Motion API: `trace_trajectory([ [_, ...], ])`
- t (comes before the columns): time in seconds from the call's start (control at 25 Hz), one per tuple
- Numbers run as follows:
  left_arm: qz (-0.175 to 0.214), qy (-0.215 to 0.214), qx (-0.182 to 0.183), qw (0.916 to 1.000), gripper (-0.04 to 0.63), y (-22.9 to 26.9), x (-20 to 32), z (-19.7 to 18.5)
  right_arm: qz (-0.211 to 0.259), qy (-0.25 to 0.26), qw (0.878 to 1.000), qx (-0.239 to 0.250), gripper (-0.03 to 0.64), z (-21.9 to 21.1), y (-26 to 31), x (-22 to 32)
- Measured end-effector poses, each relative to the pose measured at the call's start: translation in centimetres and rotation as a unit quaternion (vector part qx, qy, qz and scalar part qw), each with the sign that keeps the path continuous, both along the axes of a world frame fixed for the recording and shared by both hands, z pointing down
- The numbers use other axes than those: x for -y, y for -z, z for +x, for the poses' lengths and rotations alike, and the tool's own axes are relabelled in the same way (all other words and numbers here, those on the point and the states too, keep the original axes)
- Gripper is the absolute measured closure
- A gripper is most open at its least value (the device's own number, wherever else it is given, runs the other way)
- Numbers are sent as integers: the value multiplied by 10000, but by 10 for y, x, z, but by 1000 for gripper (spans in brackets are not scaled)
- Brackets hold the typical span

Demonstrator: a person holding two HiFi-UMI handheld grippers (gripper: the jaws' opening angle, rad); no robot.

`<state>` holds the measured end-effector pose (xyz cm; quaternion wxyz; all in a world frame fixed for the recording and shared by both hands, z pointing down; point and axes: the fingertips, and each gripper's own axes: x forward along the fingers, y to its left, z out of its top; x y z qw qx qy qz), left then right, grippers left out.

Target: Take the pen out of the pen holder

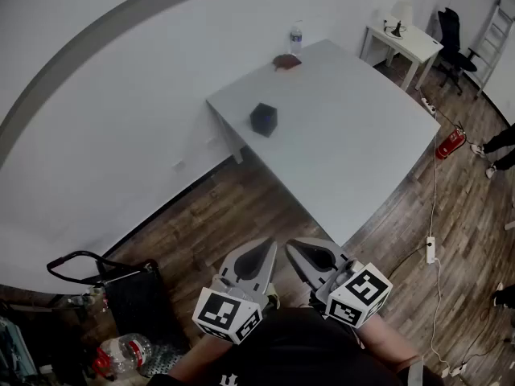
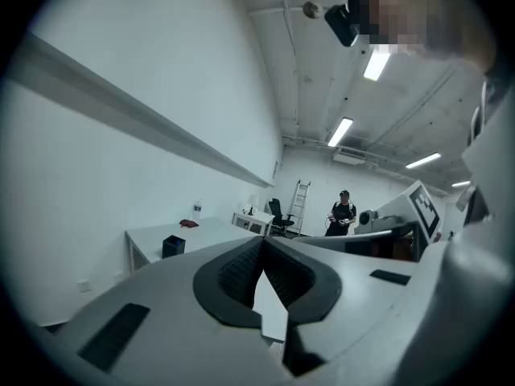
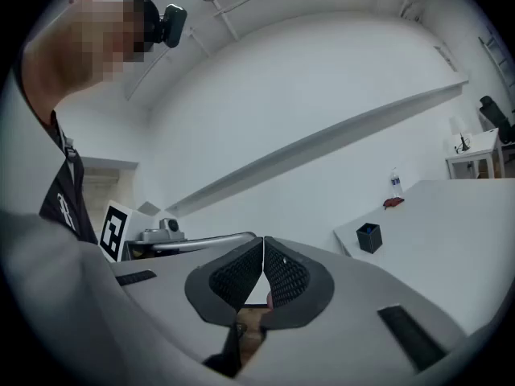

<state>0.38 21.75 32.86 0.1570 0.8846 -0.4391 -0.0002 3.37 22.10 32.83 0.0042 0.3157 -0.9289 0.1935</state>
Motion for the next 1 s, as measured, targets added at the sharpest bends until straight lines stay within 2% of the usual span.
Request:
trace_trajectory([
  [0.32,108,-241,12,9997,589,1,54,-46,4,-243,9996,-111,601,-47,-1,56],
  [0.68,75,-434,-60,9990,589,-3,92,-61,-88,-553,9984,-114,601,-53,-5,108],
  [1.0,197,-277,22,9994,589,0,145,-74,0,-594,9977,-321,600,-50,-22,186],
])
